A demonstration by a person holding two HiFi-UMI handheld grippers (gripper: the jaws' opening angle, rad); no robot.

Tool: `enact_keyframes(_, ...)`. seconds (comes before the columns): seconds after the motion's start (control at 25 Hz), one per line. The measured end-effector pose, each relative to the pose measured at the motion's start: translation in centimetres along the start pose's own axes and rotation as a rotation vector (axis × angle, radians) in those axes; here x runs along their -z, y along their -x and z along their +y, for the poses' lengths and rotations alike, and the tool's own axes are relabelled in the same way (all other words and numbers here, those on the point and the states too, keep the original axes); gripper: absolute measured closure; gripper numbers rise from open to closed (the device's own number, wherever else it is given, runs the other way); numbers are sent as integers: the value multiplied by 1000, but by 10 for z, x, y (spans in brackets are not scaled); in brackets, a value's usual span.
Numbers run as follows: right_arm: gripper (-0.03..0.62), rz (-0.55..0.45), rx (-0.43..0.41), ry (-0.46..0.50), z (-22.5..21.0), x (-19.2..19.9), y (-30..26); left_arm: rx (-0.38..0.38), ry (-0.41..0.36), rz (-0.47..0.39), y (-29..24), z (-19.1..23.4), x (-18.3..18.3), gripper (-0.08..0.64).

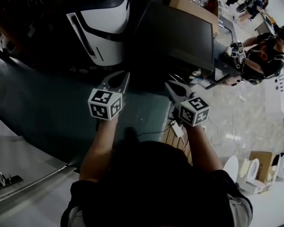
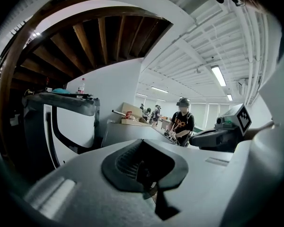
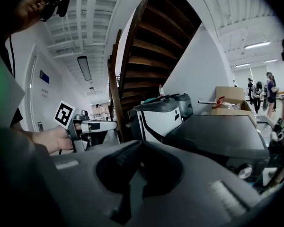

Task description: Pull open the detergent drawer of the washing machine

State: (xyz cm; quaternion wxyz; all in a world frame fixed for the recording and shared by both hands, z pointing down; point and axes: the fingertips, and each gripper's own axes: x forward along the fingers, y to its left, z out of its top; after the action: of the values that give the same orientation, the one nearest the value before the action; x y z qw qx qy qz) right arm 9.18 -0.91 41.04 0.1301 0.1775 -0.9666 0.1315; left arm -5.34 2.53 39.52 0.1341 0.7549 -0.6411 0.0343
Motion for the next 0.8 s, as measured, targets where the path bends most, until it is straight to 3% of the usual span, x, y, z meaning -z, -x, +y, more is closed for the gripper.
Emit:
enact_keyframes(0.32, 589, 31, 18, 3, 16, -4, -43, 32, 11, 3, -2, 42, -2, 549)
enact_keyframes(0.8, 589, 65, 5, -33, 10, 8, -72, 21, 39, 47, -5, 66, 18, 549)
